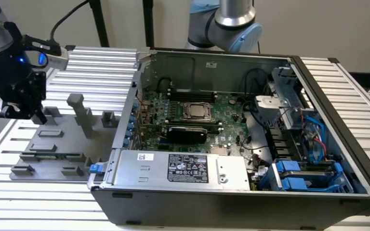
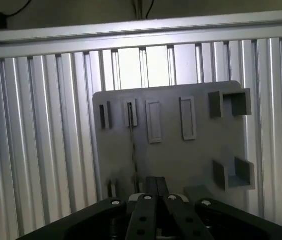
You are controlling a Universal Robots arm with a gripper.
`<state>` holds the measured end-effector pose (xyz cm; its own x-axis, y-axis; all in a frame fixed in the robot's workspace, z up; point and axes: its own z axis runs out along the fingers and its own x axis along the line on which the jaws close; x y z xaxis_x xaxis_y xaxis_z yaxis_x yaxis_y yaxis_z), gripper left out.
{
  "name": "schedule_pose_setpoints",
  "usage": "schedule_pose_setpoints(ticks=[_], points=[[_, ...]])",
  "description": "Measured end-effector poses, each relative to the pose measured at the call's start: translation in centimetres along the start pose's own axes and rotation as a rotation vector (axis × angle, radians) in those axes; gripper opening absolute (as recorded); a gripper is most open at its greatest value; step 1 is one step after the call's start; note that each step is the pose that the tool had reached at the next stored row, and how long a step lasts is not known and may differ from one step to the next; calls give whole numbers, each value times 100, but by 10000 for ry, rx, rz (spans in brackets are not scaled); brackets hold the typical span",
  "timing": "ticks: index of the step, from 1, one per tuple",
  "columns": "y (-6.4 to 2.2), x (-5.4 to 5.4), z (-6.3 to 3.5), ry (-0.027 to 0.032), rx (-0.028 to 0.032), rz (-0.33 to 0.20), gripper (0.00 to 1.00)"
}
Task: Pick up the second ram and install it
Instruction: 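Pick up the second ram and move it above second insertion slot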
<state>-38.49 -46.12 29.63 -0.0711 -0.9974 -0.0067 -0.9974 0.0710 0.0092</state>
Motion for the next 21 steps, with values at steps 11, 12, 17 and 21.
schedule_pose_setpoints(ticks=[11, 12, 17, 21], points=[[-29, 36, 124, 116, 4, -597, 0], [-31, 44, 133, 128, 3, -610, 0], [-41, 58, 153, 150, 3, -643, 0], [-44, 73, 165, 150, 6, -643, 100]])
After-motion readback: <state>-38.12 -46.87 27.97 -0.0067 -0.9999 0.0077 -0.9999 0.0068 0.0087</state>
